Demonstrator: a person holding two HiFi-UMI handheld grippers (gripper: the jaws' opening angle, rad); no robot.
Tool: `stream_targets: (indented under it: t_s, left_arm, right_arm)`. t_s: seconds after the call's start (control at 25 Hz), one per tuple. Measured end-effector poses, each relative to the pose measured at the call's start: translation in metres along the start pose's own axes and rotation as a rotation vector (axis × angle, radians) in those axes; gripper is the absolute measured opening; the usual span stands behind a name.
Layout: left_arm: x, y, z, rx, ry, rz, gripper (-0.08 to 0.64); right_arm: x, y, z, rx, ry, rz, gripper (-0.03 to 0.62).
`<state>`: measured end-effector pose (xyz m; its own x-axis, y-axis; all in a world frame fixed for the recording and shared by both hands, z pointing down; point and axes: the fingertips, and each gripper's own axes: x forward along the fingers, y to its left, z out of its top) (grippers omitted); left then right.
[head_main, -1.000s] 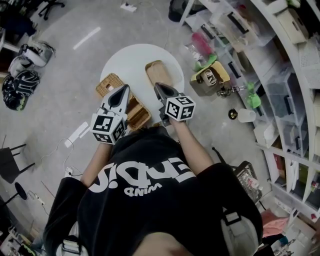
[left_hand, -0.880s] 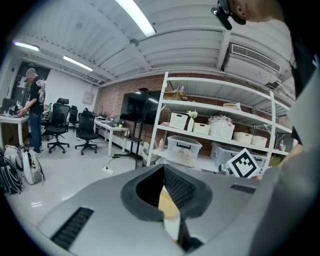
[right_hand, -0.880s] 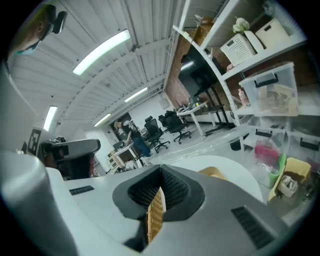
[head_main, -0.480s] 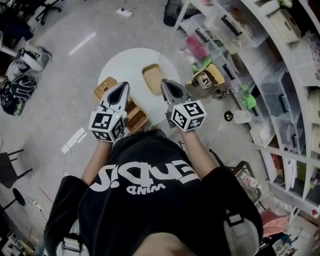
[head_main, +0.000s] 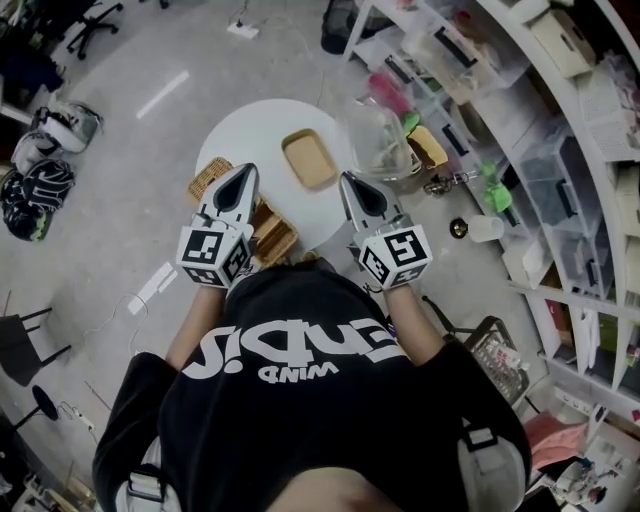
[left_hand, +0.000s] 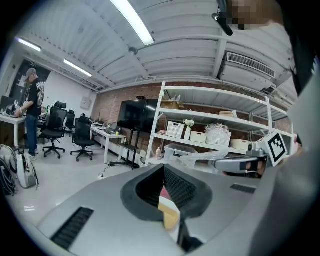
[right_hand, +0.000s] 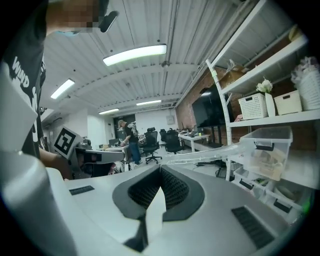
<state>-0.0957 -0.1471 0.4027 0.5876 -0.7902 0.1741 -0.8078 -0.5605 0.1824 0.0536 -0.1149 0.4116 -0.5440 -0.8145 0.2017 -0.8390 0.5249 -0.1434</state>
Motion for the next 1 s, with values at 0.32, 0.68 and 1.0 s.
stream_targets:
  t_s: [0.32,0.68,1.0]
  left_arm:
    - [-0.005,-0.002,-0.006,0.012,-0.004,0.005,-0.002]
    - [-0.003,-0.005,-0.018,0.035,-0.011,0.003,-0.002]
    - [-0.004,-0.003,-0.022,0.034,-0.028,0.018,-0.002]
  right_arm:
    - [-0.026,-0.020,-0.012,-0.024,-0.051,-0.128,-0.002]
    - [-0.029,-0.034,-0.025,-0.008,-0.061,-0.160,-0.002]
    - [-0.025,-0.037,-0.032,0.019,-0.066,-0.167,-0.002]
